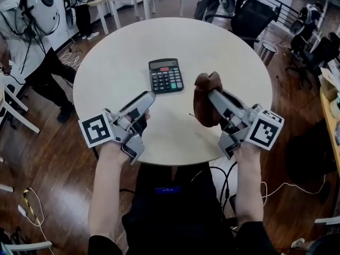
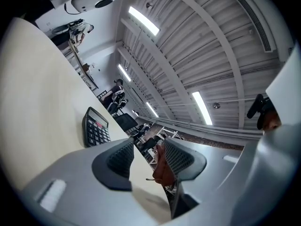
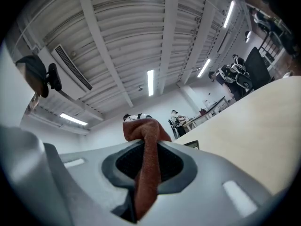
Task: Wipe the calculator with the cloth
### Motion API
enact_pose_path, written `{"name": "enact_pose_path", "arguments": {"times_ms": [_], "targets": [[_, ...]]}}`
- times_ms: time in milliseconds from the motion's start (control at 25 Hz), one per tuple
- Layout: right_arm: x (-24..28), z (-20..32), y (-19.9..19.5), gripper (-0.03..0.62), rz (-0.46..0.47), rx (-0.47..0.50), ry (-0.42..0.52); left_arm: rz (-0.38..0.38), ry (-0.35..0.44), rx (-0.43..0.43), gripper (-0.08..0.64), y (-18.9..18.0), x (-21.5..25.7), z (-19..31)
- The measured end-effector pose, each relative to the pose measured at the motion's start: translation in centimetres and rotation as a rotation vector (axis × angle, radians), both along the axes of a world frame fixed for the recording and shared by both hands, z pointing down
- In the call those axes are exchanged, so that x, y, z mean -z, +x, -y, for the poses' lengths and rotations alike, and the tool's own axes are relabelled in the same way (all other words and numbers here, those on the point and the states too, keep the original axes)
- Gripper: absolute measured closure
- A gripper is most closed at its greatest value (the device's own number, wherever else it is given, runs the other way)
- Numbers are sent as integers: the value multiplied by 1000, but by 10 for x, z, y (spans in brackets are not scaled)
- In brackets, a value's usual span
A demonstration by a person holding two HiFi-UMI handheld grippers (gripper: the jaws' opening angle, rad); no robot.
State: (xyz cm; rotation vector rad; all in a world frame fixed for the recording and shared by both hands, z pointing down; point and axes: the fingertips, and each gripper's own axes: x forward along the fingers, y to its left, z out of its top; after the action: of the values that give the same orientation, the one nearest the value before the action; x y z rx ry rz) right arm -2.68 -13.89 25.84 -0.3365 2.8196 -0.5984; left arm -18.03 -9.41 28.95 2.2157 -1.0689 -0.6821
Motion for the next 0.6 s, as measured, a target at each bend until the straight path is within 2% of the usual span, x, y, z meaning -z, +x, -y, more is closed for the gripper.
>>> {"name": "enact_pose_path", "arguments": {"times_ms": [160, 320, 440, 480, 600], "targets": [[3, -24, 7, 525, 34, 34, 5, -35, -7, 21, 376, 8, -8, -17], [6, -31, 11, 525, 59, 45, 12, -83, -29, 44, 388, 1, -10, 7], [4, -31, 10, 525, 70, 46, 2, -232, -126, 91, 384, -14, -29, 50], [4, -31, 9, 525, 70, 48, -1, -281, -151, 117, 355, -21, -34, 63], [3, -31, 3, 525, 61, 46, 0, -343, -191, 233, 324, -47, -42, 85]]}}
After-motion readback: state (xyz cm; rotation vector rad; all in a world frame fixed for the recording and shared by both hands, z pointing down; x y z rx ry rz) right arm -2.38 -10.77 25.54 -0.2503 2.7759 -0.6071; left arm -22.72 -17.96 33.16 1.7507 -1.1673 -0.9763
